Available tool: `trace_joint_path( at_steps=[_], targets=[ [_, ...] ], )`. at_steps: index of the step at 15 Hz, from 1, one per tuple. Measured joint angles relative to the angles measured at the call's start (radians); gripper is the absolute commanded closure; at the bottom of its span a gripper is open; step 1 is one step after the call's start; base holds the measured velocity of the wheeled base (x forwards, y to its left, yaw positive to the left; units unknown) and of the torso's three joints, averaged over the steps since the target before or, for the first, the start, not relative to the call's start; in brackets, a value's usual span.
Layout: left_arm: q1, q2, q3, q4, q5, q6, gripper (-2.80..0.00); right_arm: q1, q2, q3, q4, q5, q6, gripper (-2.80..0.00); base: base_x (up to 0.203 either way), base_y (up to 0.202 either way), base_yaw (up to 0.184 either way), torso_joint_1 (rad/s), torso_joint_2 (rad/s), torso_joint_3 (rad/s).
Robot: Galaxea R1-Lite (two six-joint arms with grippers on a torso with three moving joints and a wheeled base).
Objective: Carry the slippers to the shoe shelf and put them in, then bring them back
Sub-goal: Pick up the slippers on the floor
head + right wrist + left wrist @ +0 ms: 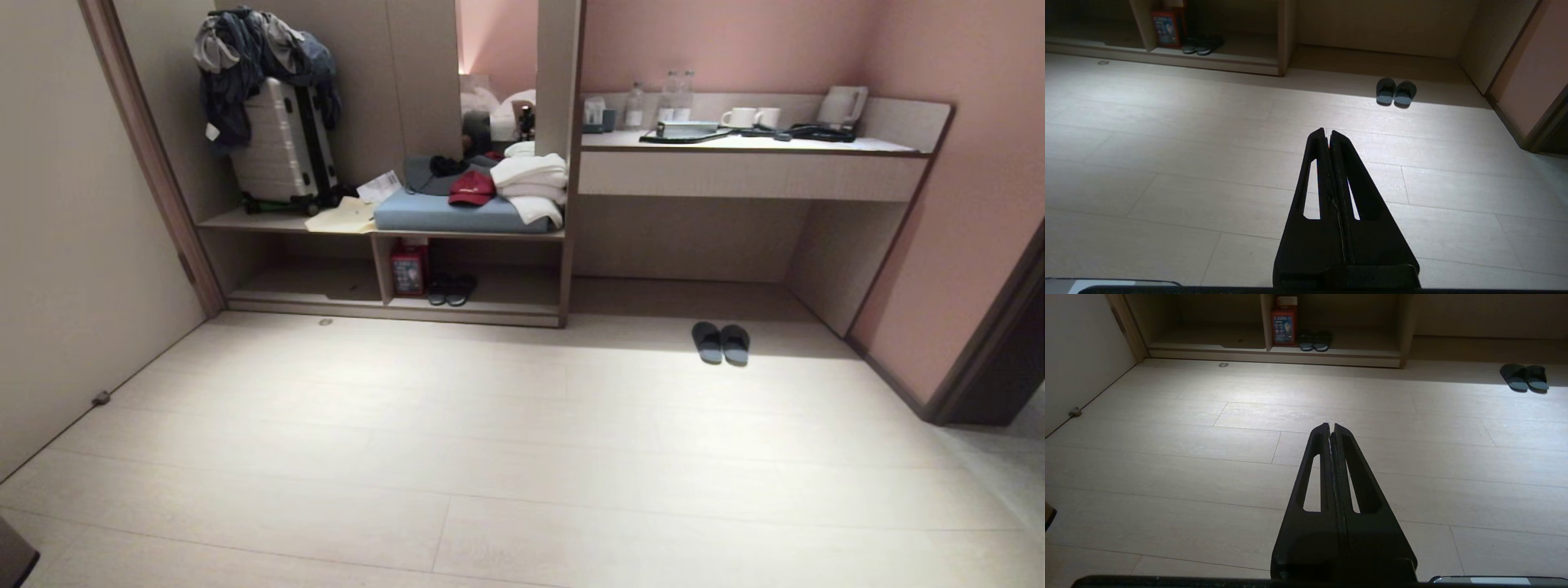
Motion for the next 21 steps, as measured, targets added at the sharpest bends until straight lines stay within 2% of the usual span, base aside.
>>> trace_joint_path(
  at_steps=[11,21],
  targets=[
    [0.000,0.000,0.000,0.000,0.000,0.000,0.00,0.000,0.000,0.000,0.000,0.001,0.000,0.00,0.000,0.000,0.000,0.000,0.00,0.000],
    [0.000,0.000,0.000,-0.001,0.000,0.000,0.00,0.000,0.000,0.000,0.000,0.000,0.000,0.00,0.184,0.000,-0.001,0.000,0.00,0.002]
  ],
)
